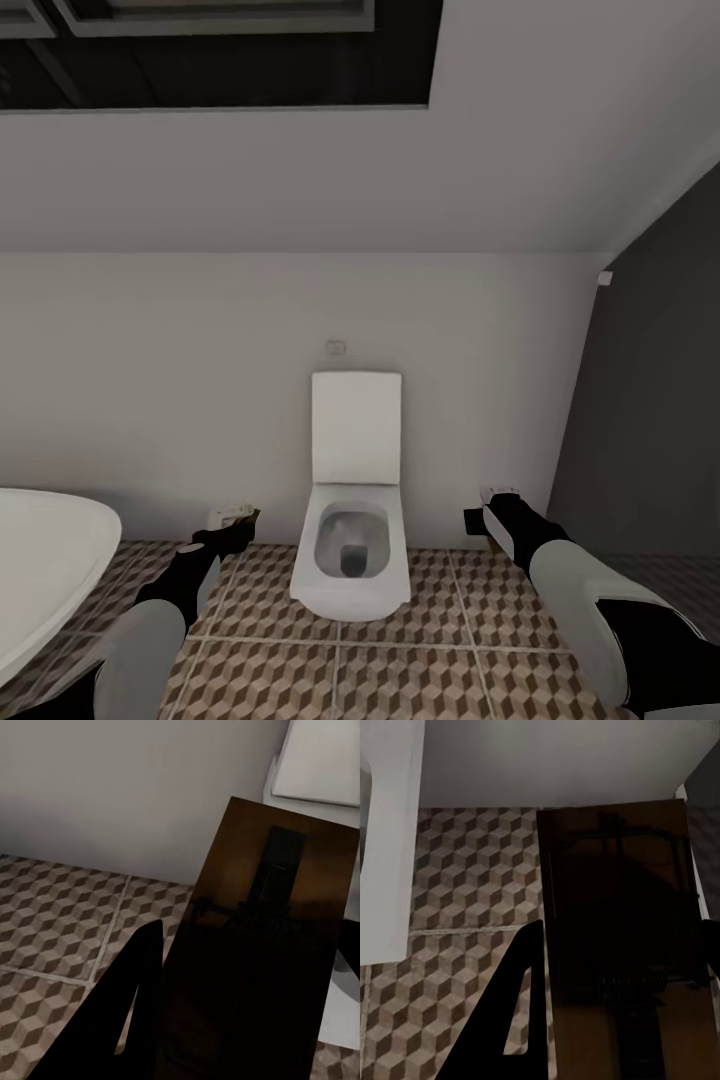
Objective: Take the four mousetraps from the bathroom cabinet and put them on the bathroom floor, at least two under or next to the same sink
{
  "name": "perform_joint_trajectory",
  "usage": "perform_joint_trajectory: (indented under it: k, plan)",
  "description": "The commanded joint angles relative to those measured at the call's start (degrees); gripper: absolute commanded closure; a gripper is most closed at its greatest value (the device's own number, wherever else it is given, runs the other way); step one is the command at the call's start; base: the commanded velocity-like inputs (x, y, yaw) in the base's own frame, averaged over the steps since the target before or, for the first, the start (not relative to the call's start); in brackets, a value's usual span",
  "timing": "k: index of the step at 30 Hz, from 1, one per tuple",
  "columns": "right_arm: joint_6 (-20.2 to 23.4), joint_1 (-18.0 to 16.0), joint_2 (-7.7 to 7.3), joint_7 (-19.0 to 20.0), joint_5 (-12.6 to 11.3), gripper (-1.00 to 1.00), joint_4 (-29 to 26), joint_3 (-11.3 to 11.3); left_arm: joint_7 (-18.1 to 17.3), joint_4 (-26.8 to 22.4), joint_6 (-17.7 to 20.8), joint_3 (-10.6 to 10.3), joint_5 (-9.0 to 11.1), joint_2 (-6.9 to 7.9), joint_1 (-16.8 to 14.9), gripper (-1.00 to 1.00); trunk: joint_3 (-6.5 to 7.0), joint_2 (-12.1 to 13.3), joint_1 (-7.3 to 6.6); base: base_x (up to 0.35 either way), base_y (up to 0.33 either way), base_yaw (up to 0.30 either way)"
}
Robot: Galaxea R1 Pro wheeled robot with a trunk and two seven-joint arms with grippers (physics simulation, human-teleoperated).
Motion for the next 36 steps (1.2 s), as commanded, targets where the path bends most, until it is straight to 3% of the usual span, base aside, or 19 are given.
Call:
perform_joint_trajectory:
  k: [1, 9, 24, 36]
  plan:
    - [0.3, 0.0, 0.02, 0.1, 0.2, 1.00, -0.1, -0.4, -0.2, -0.2, 0.3, 0.5, -0.5, -0.06, 0.0, 1.00, -0.07, 0.0, 0.00, 0.010, -0.008, 0.000]
    - [0.3, 0.0, -0.02, 0.1, 0.2, 1.00, -0.1, -0.4, -0.3, 0.0, 0.3, 0.6, -0.4, 0.00, 0.0, 1.00, -0.07, 0.0, 0.00, 0.033, 0.002, 0.000]
    - [0.3, 0.0, -0.02, 0.1, 0.2, 1.00, -0.1, -0.4, -0.3, 0.0, 0.3, 0.4, -0.6, 0.01, 0.0, 1.00, -0.07, 0.0, 0.00, 0.260, 0.109, 0.000]
    - [0.3, 0.0, 0.02, 0.2, 0.2, 1.00, -0.1, -0.4, -0.2, -0.1, 0.3, 0.3, -0.6, 0.01, 0.0, 1.00, -0.07, 0.0, 0.00, 0.070, 0.014, 0.000]
